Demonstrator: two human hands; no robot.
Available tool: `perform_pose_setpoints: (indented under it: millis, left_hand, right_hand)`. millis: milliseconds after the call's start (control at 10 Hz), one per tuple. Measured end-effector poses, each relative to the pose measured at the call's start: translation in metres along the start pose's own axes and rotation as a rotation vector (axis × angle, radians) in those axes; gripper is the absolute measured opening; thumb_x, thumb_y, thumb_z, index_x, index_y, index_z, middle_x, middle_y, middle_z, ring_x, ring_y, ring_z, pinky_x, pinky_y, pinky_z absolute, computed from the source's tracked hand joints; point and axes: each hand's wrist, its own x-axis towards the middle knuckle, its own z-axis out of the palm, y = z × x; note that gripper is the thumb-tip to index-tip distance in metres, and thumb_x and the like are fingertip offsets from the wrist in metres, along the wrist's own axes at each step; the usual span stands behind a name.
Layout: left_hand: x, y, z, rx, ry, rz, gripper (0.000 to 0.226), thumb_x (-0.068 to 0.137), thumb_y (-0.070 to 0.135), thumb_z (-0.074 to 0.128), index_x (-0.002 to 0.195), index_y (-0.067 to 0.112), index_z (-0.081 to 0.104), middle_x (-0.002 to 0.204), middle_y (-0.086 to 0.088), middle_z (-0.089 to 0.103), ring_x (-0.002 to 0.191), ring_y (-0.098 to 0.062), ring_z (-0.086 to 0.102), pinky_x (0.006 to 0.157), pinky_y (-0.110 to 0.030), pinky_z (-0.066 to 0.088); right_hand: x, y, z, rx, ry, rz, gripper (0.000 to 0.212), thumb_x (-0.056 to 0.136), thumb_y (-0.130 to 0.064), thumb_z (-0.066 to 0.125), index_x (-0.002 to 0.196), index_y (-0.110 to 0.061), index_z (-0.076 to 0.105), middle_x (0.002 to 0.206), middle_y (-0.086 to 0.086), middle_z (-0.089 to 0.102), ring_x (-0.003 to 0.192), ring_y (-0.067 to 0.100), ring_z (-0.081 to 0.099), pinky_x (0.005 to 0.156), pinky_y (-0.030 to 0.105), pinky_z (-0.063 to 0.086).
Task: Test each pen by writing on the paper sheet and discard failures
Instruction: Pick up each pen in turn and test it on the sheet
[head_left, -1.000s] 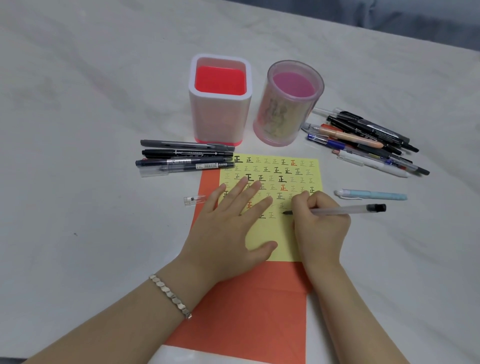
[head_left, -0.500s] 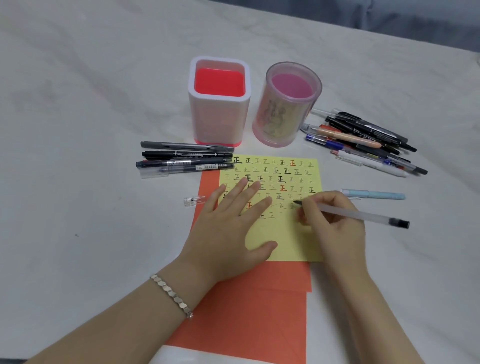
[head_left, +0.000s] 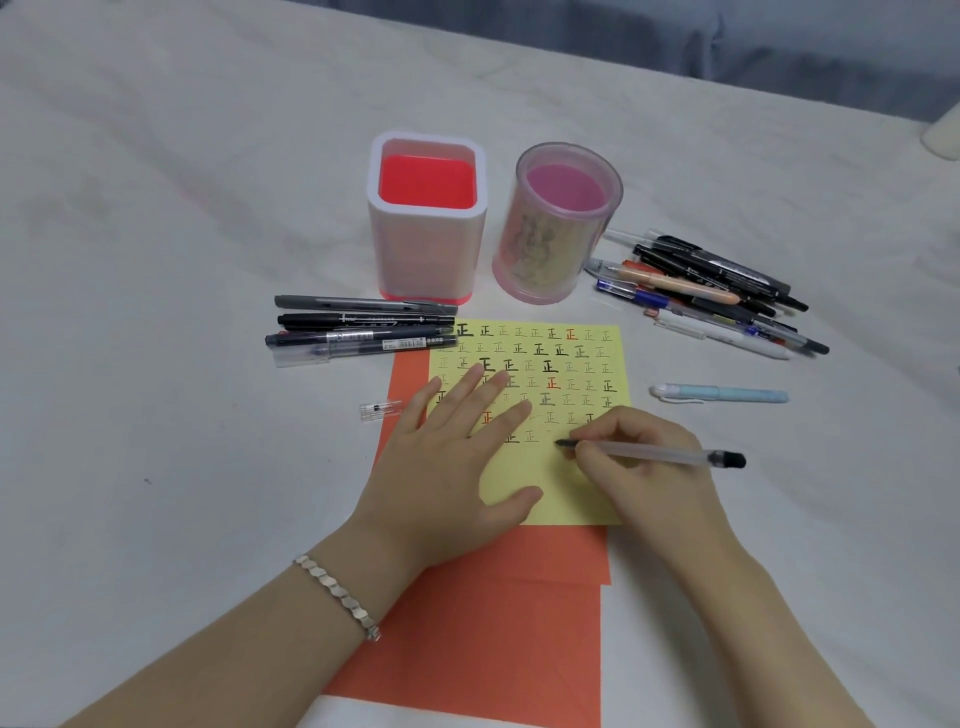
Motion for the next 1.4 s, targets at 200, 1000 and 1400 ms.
perform_pose_setpoints:
  millis: [200, 1000, 1400]
  left_hand:
    - [0.0, -0.001, 0.0, 0.006, -0.003, -0.001, 0.067, 0.073, 0.063, 0.042, 0.129, 0.027, 0.054, 0.143, 0.0, 0.043, 0.136, -0.017, 0.033, 0.108, -0.041, 0.015]
    - [0.001, -0.003, -0.009, -0.009, 0.006, 0.046, 0.054, 0.087, 0.049, 0.036, 0.127, 0.018, 0.055, 0.14, -0.005, 0.047, 0.132, -0.021, 0.039, 0.107, -0.037, 0.017]
    - [-0.019, -0.052, -0.055, 0.044, 0.117, -0.201, 0.012, 0.074, 0.008, 0.076, 0.077, 0.014, 0.066, 0.078, 0.002, 0.058, 0.073, -0.024, 0.054, 0.061, -0.032, 0.042]
  right_hand:
    - [0.004, 0.004, -0.012, -0.003, 0.049, 0.059, 0.015, 0.074, -0.003, 0.06, 0.063, -0.012, 0.066, 0.068, -0.004, 0.067, 0.059, -0.002, 0.052, 0.05, 0.009, 0.036]
    - [-0.014, -0.012, -0.018, 0.169, 0.157, 0.053, 0.015, 0.082, -0.007, 0.058, 0.068, -0.01, 0.061, 0.066, -0.001, 0.069, 0.061, -0.004, 0.055, 0.054, 0.007, 0.039]
    - [-0.017, -0.033, -0.003, 0.283, 0.072, 0.023, 0.012, 0.084, -0.009, 0.06, 0.072, -0.008, 0.06, 0.062, 0.001, 0.069, 0.062, 0.005, 0.054, 0.067, 0.025, 0.043]
